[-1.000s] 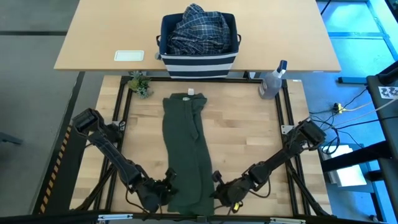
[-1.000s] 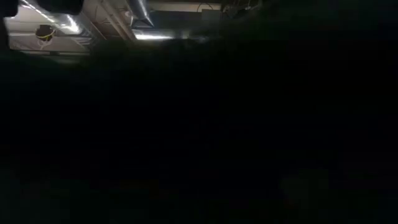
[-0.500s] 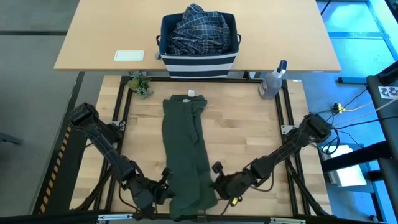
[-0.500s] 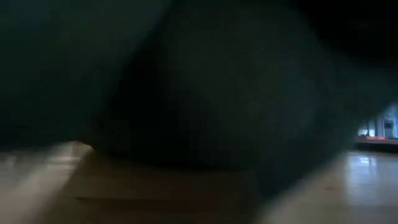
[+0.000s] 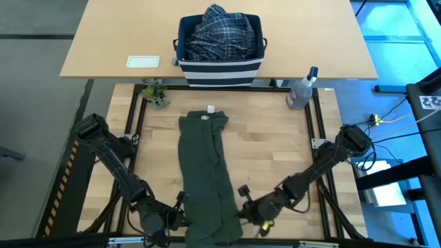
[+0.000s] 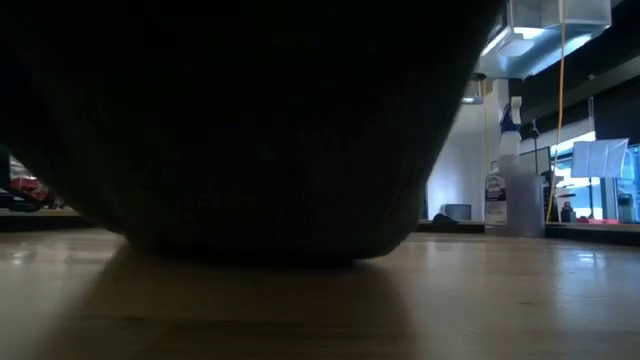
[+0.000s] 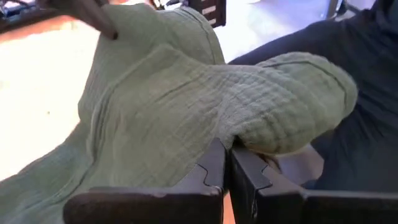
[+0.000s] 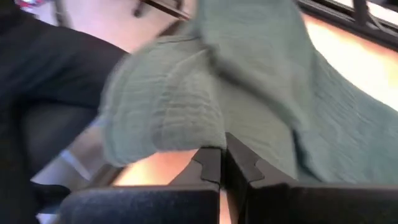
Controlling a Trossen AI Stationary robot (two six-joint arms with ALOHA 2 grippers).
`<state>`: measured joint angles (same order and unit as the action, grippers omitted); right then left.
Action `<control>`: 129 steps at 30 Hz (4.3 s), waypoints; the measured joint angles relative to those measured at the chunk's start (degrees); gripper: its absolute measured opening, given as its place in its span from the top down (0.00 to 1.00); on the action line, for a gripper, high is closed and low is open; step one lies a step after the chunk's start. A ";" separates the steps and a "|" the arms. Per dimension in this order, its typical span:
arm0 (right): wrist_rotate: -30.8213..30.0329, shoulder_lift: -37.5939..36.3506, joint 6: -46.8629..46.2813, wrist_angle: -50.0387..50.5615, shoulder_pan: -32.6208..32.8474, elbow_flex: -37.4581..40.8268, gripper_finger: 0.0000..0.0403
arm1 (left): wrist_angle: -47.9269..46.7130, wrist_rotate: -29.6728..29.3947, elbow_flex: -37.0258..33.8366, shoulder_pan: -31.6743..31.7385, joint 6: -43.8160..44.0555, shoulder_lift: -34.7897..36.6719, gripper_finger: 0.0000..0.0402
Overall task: Fold Laundry from Bin
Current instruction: Fold the green polo shirt
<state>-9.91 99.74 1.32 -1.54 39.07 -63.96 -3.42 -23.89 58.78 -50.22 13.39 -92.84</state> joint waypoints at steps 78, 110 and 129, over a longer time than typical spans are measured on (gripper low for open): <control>0.27 11.52 -7.47 -38.51 -47.02 14.10 0.96 | -4.43 -16.57 -42.69 43.10 7.43 40.26 1.00; -8.09 8.28 -5.88 -29.33 -47.04 12.24 0.52 | -6.87 -33.76 -42.71 45.24 20.47 40.26 0.71; -11.05 3.23 -5.38 -20.86 -48.13 12.24 0.52 | 8.07 -18.30 -36.94 41.87 -13.74 40.14 0.71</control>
<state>-20.97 102.98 -4.05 -22.41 -9.06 -51.72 4.65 -42.20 21.85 -8.35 -0.35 -52.70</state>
